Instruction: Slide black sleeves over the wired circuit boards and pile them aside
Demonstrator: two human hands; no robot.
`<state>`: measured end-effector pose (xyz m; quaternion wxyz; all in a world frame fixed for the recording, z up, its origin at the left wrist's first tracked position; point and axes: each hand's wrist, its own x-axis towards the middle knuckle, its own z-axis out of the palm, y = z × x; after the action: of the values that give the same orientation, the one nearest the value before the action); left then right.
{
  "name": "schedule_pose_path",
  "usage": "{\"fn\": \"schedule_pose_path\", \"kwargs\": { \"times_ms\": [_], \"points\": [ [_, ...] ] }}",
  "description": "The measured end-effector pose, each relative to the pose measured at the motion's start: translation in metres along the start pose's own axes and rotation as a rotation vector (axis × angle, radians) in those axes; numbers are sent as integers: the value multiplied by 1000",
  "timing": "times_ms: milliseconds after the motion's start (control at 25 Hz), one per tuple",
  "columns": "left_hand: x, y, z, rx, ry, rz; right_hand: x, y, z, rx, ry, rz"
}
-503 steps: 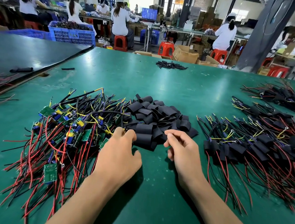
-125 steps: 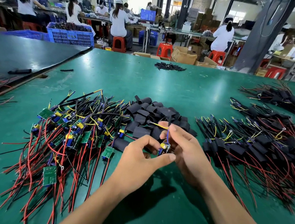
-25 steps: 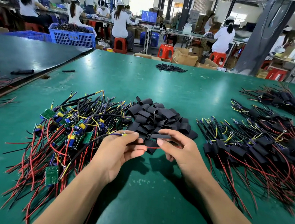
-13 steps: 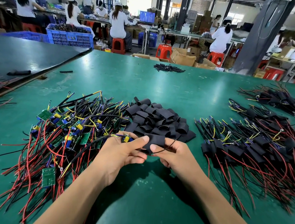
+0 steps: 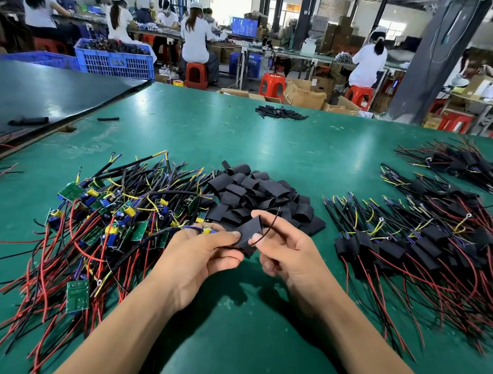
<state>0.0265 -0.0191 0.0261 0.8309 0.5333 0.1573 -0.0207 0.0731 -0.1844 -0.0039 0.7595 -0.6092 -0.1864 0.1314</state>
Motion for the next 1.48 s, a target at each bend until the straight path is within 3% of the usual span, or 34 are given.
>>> {"fn": "schedule_pose_path", "kwargs": {
  "times_ms": [160, 320, 520, 720, 920, 1480],
  "points": [
    [-1, -2, 1, 6, -7, 11, -2, 1, 3, -86, 88, 9],
    [-3, -1, 1, 55, -116, -58, -4, 0, 2, -123, 164, -28],
    [-7, -4, 3, 90, -187, -100, 1, -1, 2, 57, 265, -29],
    [-2, -2, -1, 51, -65, 80, 5, -8, -6, 147, 392, -58],
    [3, 0, -8, 224, 82, 324, 8, -17, -30, 120, 570, -170],
    [4, -8, -12, 559, 134, 446, 2, -9, -21, -152, 553, -228]
  ]
}}
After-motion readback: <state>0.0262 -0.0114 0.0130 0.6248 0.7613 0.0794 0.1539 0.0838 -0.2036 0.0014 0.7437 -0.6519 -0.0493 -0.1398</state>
